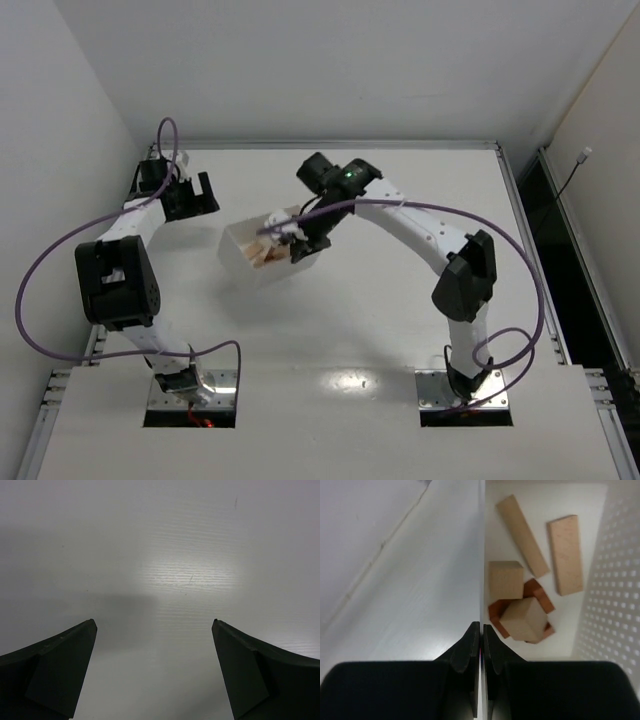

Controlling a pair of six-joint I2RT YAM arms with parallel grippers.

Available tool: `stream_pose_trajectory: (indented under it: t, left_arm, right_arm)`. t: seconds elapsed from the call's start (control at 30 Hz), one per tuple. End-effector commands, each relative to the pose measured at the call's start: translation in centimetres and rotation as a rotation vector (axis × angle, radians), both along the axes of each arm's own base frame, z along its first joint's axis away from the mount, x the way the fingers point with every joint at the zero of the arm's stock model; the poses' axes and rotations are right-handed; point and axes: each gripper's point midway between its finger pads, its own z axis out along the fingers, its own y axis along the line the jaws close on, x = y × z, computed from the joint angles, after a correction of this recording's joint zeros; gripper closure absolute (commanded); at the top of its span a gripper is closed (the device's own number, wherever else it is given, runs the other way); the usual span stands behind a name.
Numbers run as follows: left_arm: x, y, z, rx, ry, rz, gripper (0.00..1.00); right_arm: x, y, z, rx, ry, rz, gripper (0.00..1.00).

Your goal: Build the wood block tower

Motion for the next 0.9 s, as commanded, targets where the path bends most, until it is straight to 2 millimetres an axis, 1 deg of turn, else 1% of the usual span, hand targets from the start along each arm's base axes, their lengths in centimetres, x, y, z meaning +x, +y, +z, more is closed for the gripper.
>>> stream_pose_trajectory:
  t: [0.0, 0.03, 0.07, 0.1, 0.13, 0.17, 0.2, 0.23, 0.27, 0.3, 0.37, 0.4, 0.43, 0.47, 0.5, 0.53, 0.57, 0.6, 0.63, 0.67, 0.7, 0.73, 0.77, 0.8, 0.83, 0.87]
  left_arm:
    - [1.5, -0.2, 1.3, -0.051, -0.042, -0.013, 0.0]
    - [1.5, -0.5, 1.4, -0.061, -0.044, -0.024, 0.0]
    - [1.5, -0.5, 1.6, -0.062, -0.043, -0.024, 0.0]
    - [1.7, -0.6, 2.0, -0.065, -0.054, -0.031, 0.0]
    - [1.6, -0.6, 1.9, -0.06, -0.047, -0.038, 0.0]
    - [1.6, -0.1, 2.3, -0.052, -0.05, -0.035, 0.0]
    - [1.9, -0.2, 2.8, -0.056, -0.061, -0.042, 0.0]
    - [1.9, -0.3, 2.8, -0.062, -0.063, -0.048, 0.0]
    - [2.0, 0.2, 3.6, -0.057, -0.082, -0.039, 0.0]
    - [2.4, 0.1, 4.3, -0.059, -0.098, -0.046, 0.0]
    - [2.2, 0.1, 4.6, -0.062, -0.087, -0.045, 0.0]
    - [2.2, 0.1, 4.8, -0.062, -0.085, -0.045, 0.0]
    - [2.3, 0.2, 5.2, -0.054, -0.09, -0.052, 0.0]
    - [2.1, 0.1, 5.0, -0.056, -0.08, -0.052, 0.0]
    - [2.1, 0.1, 5.0, -0.056, -0.079, -0.052, 0.0]
    - [1.9, 0.3, 5.2, -0.043, -0.078, -0.052, 0.0]
    - [1.6, 0.2, 5.0, -0.046, -0.065, -0.052, 0.0]
    - [1.6, 0.2, 5.5, -0.036, -0.078, -0.058, 0.0]
    - [1.1, 0.2, 4.9, -0.033, -0.058, -0.066, 0.0]
    - [0.8, 0.1, 4.6, -0.031, -0.042, -0.072, 0.0]
    - [0.6, 0.5, 4.9, -0.024, -0.044, -0.069, 0.0]
    - [0.4, 0.5, 4.7, -0.014, -0.037, -0.08, 0.0]
    - [0.2, 0.5, 4.6, -0.011, -0.028, -0.086, 0.0]
    - [0.1, 0.8, 5.0, -0.005, -0.042, -0.091, 0.0]
    - [-0.2, 0.5, 4.9, -0.017, -0.033, -0.1, 0.0]
    - [-0.3, 0.5, 4.8, -0.012, -0.026, -0.107, 0.0]
  right_arm:
    - [-1.5, 0.9, 7.6, 0.163, 0.35, -0.17, 1.0]
    - [-1.3, 1.1, 7.7, 0.178, 0.384, -0.189, 1.0]
    - [-1.6, 0.6, 7.9, 0.17, 0.487, -0.231, 1.0]
    - [-1.5, 0.5, 7.8, 0.171, 0.536, -0.248, 1.0]
    - [-1.5, 0.6, 8.3, 0.203, 0.564, -0.243, 1.0]
    - [-1.8, 0.1, 7.6, 0.186, 0.612, -0.264, 1.0]
    - [-1.7, -0.1, 7.2, 0.174, 0.652, -0.286, 1.0]
    - [-2.0, -0.1, 7.0, 0.183, 0.674, -0.28, 1.0]
    - [-2.1, 0.0, 6.7, 0.184, 0.697, -0.284, 1.0]
    - [-2.1, -0.1, 7.0, 0.166, 0.77, -0.325, 1.0]
    - [-2.0, 0.7, 6.7, 0.198, 0.847, -0.307, 1.0]
    - [-1.9, 0.5, 6.9, 0.153, 0.954, -0.362, 1.0]
    - [-2.3, 0.4, 6.0, 0.131, 1.011, -0.371, 1.0]
    - [-1.2, 1.3, 6.4, 0.197, 0.964, -0.345, 1.0]
    - [-0.7, 1.3, 6.3, 0.207, 0.98, -0.362, 1.0]
    - [-0.6, 1.0, 5.5, 0.139, 1.099, -0.435, 1.0]
    - [0.4, 1.8, 6.3, 0.219, 1.045, -0.395, 1.0]
    - [1.2, 1.7, 6.2, 0.224, 1.071, -0.417, 1.0]
    - [2.0, 1.4, 6.7, 0.178, 1.177, -0.479, 1.0]
    - [2.7, 1.3, 6.4, 0.177, 1.208, -0.497, 1.0]
    - [4.2, 1.6, 6.6, 0.255, 1.171, -0.489, 1.0]
    - [5.5, 0.9, 6.7, 0.25, 1.236, -0.548, 1.0]
    - [6.4, 0.7, 6.3, 0.257, 1.252, -0.574, 1.0]
    - [7.6, 0.5, 5.6, 0.262, 1.269, -0.604, 1.0]
    - [9.2, -0.3, 5.3, 0.274, 1.301, -0.659, 1.0]
    - [10.4, -0.7, 5.4, 0.3, 1.308, -0.688, 1.0]
